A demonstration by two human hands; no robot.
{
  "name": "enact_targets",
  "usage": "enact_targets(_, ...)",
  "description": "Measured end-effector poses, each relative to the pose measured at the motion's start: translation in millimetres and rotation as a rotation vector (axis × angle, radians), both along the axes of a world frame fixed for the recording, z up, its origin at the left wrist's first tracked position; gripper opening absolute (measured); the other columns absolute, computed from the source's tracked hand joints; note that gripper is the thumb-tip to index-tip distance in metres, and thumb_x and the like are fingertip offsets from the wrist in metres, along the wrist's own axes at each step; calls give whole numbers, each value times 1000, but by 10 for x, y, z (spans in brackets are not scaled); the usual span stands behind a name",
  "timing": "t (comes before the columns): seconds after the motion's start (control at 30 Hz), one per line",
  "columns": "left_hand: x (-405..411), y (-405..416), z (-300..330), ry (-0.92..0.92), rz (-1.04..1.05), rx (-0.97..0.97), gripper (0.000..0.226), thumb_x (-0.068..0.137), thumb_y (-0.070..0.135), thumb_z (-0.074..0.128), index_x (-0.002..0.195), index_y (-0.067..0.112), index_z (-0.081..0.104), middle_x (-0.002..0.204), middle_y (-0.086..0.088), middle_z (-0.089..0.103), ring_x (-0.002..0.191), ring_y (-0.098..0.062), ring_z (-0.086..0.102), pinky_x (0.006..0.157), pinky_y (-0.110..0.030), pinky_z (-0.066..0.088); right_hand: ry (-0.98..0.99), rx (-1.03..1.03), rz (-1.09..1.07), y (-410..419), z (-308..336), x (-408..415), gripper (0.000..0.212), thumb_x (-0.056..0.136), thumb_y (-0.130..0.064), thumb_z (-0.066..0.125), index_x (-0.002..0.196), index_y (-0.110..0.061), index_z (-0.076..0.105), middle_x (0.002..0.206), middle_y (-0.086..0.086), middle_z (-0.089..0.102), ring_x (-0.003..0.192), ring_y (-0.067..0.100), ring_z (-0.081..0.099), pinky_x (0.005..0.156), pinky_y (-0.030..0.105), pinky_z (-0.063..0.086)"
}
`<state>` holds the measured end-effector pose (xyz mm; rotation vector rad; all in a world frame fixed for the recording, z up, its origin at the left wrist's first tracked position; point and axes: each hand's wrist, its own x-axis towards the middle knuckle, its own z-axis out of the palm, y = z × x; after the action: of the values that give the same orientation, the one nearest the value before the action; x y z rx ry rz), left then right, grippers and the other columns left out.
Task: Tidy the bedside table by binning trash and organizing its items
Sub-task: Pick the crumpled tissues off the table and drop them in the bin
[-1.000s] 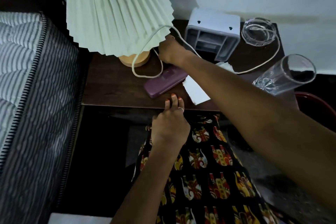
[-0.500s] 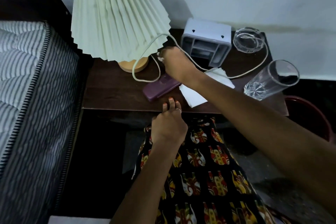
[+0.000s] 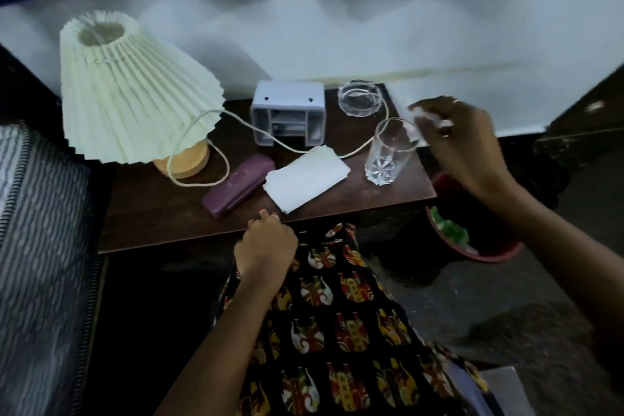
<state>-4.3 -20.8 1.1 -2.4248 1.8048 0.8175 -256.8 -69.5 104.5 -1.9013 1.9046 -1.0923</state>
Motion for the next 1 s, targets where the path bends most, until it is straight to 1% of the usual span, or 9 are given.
enact_targets(0.1, -71, 31, 1, -49, -25, -5, 51, 93, 32, 34, 142, 15, 40, 137, -10, 50, 117, -31, 53, 93, -40, 43, -69, -10, -201, 43, -76, -644, 24, 90, -25, 56, 101, -9, 69, 87, 2, 67, 81, 11, 59, 72, 20, 44)
enact_targets(0.17, -94, 27, 9, -89, -40, -9, 51, 94, 33, 34, 141, 16, 40, 136, -9, 52, 116, -31, 54, 92, -40, 43, -186, 81, -300, 43, -281, -996, 26, 88, -32, 57, 94, -10, 70, 80, 5, 66, 77, 15, 61, 72, 29, 49)
enact_targets(0.3, -137, 14, 25, -140, -60, -18, 47, 94, 33, 36, 136, 16, 47, 132, -10, 55, 114, -31, 56, 89, -39, 45, -840, 347, -478, 74, -875, -1396, 14, 86, -5, 57, 74, -11, 59, 77, 13, 57, 62, 19, 60, 51, 20, 55)
enact_targets(0.4, -163, -8, 29, -147, -68, -19, 45, 94, 34, 38, 132, 16, 51, 127, -11, 58, 112, -32, 57, 86, -39, 46, -1218, 589, -691, 231, -1459, -1604, 13, 88, 6, 51, 96, 2, 59, 101, 18, 61, 71, 16, 61, 45, 19, 55)
enact_targets(0.53, -183, -57, 41, -175, -85, -15, 41, 92, 35, 42, 124, 14, 56, 117, -15, 61, 107, -34, 58, 84, -38, 46, -1272, 658, -837, 433, -2135, -1763, 10, 89, 6, 49, 94, 1, 56, 127, 16, 55, 75, 16, 57, 40, 21, 54)
enact_targets(0.63, -204, -84, 51, -196, -82, -27, 39, 91, 34, 44, 119, 13, 60, 113, -15, 63, 104, -35, 59, 82, -38, 47, -1313, 639, -899, 457, -2253, -1747, 8, 94, -5, 50, 90, 0, 54, 131, 24, 52, 74, 18, 58, 60, 25, 58)
enact_targets(0.8, -237, -103, 79, -191, -44, -22, 39, 91, 36, 45, 116, 10, 60, 114, -15, 61, 105, -35, 57, 84, -37, 46, -1289, 624, -908, 444, -2116, -1754, 43, 97, -14, 46, 137, 0, 38, 137, 32, 43, 104, 32, 58, 80, 31, 49)
enact_targets(0.93, -241, -72, 119, -170, -27, -23, 38, 92, 35, 44, 118, 10, 58, 118, -13, 60, 108, -33, 57, 84, -37, 46, -1200, 455, -820, 390, -1685, -1563, 35, 95, -6, 41, 129, 2, 46, 129, 26, 53, 103, 31, 59, 84, 30, 51)
enact_targets(1.0, -231, -56, 126, -167, -38, -14, 40, 92, 36, 44, 124, 13, 55, 122, -11, 59, 111, -30, 57, 85, -37, 45, -1127, 258, -749, 363, -1366, -1376, 22, 93, -5, 43, 109, -8, 56, 106, 15, 62, 92, 26, 64, 71, 24, 55)
